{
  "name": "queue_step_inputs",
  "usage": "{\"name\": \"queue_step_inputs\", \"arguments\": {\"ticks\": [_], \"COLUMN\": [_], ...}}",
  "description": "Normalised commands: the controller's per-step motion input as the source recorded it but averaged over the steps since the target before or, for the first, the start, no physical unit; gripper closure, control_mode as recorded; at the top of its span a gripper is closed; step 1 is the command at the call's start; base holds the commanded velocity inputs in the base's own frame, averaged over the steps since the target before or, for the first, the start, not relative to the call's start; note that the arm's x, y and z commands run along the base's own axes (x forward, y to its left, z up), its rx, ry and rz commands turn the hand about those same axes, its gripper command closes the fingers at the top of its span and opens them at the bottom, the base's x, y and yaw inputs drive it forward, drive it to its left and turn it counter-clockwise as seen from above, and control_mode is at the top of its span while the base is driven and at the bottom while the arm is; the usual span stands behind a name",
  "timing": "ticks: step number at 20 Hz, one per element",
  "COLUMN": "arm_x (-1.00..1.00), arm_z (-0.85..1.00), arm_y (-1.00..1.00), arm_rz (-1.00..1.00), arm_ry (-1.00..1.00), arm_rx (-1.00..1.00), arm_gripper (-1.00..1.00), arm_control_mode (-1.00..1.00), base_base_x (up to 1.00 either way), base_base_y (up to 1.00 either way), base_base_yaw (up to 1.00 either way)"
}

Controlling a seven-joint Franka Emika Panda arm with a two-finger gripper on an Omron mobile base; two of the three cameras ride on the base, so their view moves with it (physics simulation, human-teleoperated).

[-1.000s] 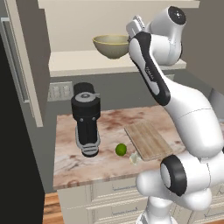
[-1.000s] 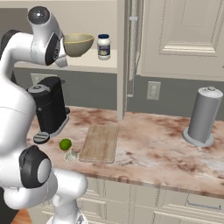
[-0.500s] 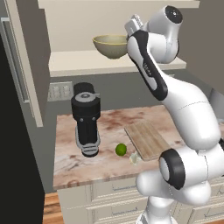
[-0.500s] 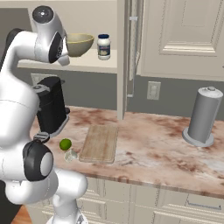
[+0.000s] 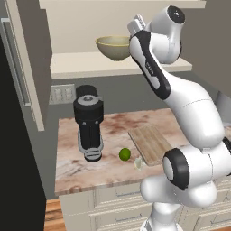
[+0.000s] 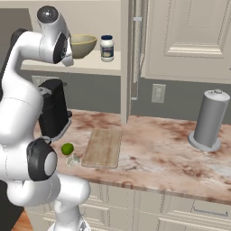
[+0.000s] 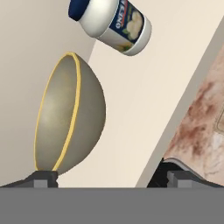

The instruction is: Open the cabinet. Place the bowl and condiment on the counter. Then place the lime and garlic on the cutting board.

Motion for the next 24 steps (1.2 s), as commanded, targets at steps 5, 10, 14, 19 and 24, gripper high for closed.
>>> {"name": "queue_step_inputs", "arguments": {"ticks": [5, 10, 14, 19, 24], "arm_x": [0.14, 0.15, 0.15, 0.16, 0.18], "arm_z": [-0.05, -0.05, -0.04, -0.01, 0.0], "arm_y": [0.0, 0.0, 0.0, 0.0, 0.0], "arm_rz": [0.0, 0.0, 0.0, 0.0, 0.0], "arm_ry": [0.0, 0.0, 0.0, 0.0, 0.0], "arm_rx": [0.0, 0.0, 0.0, 0.0, 0.0], "arm_gripper": [-1.0, -1.0, -1.0, -1.0, -1.0], "arm_control_mode": [-1.0, -1.0, -1.0, -1.0, -1.0], "base_base_x": [0.0, 0.0, 0.0, 0.0, 0.0], "base_base_y": [0.0, 0.0, 0.0, 0.0, 0.0], "base_base_yaw": [0.0, 0.0, 0.0, 0.0, 0.0]}}
